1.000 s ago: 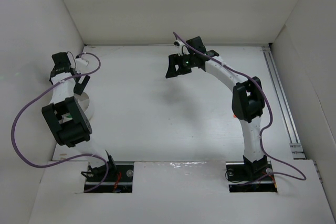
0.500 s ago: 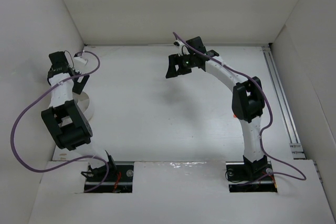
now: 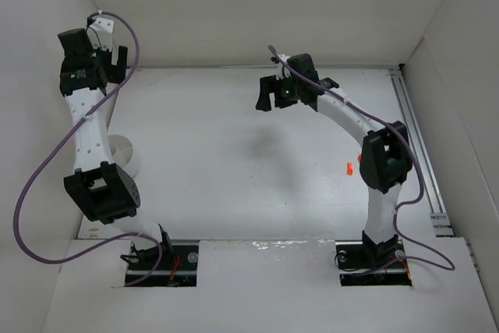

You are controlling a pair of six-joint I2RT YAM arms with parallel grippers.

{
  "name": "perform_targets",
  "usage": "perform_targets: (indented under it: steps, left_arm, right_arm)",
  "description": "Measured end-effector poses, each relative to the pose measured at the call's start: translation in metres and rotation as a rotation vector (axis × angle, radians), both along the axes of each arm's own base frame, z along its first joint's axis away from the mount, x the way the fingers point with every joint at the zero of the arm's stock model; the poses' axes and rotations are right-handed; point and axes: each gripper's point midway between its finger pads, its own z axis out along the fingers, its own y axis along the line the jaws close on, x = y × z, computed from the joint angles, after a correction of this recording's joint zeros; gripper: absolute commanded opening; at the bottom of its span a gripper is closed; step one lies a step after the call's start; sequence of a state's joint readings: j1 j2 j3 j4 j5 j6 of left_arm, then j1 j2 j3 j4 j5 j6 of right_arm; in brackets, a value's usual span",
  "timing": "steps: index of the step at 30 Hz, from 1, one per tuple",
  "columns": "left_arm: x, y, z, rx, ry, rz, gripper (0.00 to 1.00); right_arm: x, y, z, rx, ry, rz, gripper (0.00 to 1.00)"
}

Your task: Sort the legos into containers by color

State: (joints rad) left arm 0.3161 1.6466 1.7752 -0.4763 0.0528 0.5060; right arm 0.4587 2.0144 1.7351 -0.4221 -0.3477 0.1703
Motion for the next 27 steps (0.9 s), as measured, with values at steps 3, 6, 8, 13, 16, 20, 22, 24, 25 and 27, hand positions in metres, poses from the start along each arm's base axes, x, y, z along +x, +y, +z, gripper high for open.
perform_targets:
  steps: [3,6,8,13,16,20,22,24,25,27]
  left_arm:
    - [0.011,-0.027,0.009,-0.041,-0.061,-0.021,1.00]
    - [0.013,-0.068,-0.001,-0.038,-0.073,-0.067,1.00]
    - [0.011,-0.109,-0.012,-0.019,-0.080,-0.129,1.00]
    - [0.004,-0.204,-0.030,-0.045,-0.072,-0.348,1.00]
    - [0.009,-0.223,-0.026,-0.102,-0.065,-0.402,1.00]
    - [0.022,-0.249,-0.018,-0.207,-0.070,-0.519,1.00]
    - [0.017,-0.263,-0.025,-0.252,-0.039,-0.578,1.00]
    - [0.011,-0.277,-0.030,-0.282,-0.011,-0.632,1.00]
    - [0.008,-0.283,-0.032,-0.297,0.002,-0.660,1.00]
    - [0.002,-0.295,-0.039,-0.324,0.033,-0.707,1.00]
  right_arm:
    - [0.011,-0.021,0.033,0.002,-0.107,-0.099,0.91]
    - [0.019,-0.049,0.067,-0.006,-0.217,-0.220,0.93]
    - [0.024,-0.069,0.087,-0.004,-0.275,-0.303,1.00]
    - [0.026,-0.127,0.108,0.004,-0.278,-0.404,1.00]
    - [0.028,-0.187,0.096,-0.047,-0.199,-0.485,0.94]
    - [0.005,-0.265,0.061,-0.171,-0.045,-0.529,0.74]
    - [-0.015,-0.300,0.043,-0.237,0.031,-0.524,0.54]
    - [-0.037,-0.328,0.025,-0.305,0.095,-0.502,0.42]
    - [-0.050,-0.339,0.014,-0.337,0.135,-0.487,0.36]
    - [-0.078,-0.354,-0.007,-0.402,0.199,-0.436,0.31]
